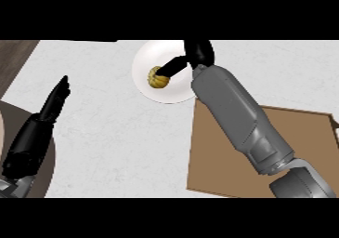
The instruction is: Pick the squash from the tray and place it in the plate
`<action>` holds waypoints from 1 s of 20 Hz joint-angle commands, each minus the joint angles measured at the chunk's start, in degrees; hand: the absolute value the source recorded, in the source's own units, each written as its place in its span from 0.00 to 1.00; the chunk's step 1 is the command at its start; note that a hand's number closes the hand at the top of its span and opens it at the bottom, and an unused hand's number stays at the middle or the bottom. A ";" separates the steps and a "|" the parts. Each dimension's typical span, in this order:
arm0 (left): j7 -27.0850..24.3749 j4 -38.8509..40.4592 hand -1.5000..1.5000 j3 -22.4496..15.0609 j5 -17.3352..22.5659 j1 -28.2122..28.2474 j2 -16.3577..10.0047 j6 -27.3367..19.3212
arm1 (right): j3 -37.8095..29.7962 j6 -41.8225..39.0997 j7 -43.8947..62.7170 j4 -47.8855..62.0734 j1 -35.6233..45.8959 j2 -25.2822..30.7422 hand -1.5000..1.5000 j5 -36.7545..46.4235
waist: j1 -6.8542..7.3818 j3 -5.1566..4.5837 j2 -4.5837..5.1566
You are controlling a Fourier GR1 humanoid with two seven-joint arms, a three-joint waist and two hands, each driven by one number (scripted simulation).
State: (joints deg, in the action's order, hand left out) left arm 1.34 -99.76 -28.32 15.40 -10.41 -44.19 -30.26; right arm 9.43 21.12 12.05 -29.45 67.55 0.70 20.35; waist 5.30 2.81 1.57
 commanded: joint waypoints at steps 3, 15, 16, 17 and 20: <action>-2.36 6.13 0.50 1.19 1.52 6.33 -0.89 0.84 | -7.62 8.32 -4.84 0.43 -0.55 2.53 0.00 -4.16 | -0.69 -2.87 0.29; -4.91 6.10 0.50 0.40 0.68 10.61 -0.58 -0.70 | -20.70 -2.51 -21.96 -1.71 -7.32 12.13 0.00 -16.93 | -1.95 -2.79 0.02; -5.28 7.05 0.50 1.49 1.90 11.28 -1.05 0.20 | -19.86 -2.17 -22.66 -2.67 -8.54 10.27 0.00 -16.66 | -2.99 -2.87 -0.63; -4.45 6.25 0.50 1.23 1.43 10.57 -0.15 -1.08 | -21.14 -4.65 -24.22 -2.21 -8.57 13.07 0.00 -17.62 | -2.80 -2.79 -0.32; -5.28 7.32 0.50 2.09 2.42 10.75 -0.61 0.21 | -20.32 -8.63 -27.50 -1.90 -10.92 15.46 0.00 -17.00 | -3.47 -2.86 -0.48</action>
State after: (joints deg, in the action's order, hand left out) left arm -0.87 -100.38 -26.19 17.73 -5.54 -45.67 -30.53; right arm -10.39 17.14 -11.54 -31.50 58.67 12.98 3.98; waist 2.20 2.97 0.40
